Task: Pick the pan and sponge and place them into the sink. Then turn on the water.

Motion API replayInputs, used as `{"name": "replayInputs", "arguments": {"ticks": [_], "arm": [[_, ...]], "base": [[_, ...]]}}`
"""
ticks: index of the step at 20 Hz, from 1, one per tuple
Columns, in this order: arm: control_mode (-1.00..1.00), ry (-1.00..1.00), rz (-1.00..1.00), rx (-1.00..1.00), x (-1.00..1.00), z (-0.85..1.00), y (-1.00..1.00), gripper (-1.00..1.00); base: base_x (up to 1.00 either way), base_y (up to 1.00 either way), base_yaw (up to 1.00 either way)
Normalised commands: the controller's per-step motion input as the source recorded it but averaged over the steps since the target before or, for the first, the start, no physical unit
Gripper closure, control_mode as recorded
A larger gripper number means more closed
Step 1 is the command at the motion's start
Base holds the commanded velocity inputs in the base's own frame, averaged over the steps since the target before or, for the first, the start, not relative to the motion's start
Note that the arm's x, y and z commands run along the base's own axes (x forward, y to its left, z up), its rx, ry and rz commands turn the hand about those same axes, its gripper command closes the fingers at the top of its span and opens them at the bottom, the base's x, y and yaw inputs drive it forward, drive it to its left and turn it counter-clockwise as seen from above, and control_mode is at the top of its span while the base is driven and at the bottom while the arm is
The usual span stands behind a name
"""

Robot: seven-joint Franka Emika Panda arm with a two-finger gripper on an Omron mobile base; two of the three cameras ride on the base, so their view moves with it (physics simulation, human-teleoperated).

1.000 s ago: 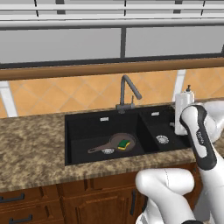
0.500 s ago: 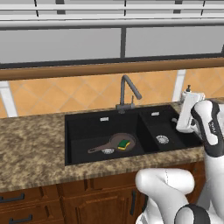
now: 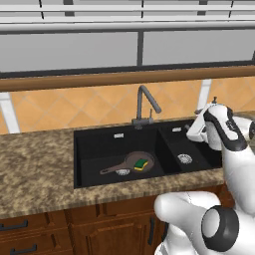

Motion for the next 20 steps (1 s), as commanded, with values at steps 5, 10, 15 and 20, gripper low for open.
{"name": "replayInputs", "arguments": {"ticks": [5,10,15,20], "arm": [[-1.00,0.13,0.04,0.23,0.59,-0.01,-0.21,-1.00],[-1.00,0.21,0.13,0.21,0.59,-0.16,-0.25,-1.00],[-1.00,0.23,0.23,0.18,0.52,-0.30,-0.20,-1.00],[-1.00,0.03,0.16,0.13,0.32,-0.46,-0.01,-1.00]], "base": [[0.00,0.00,0.00],[0.00,0.00,0.00],[0.00,0.00,0.00],[0.00,0.00,0.00]]}}
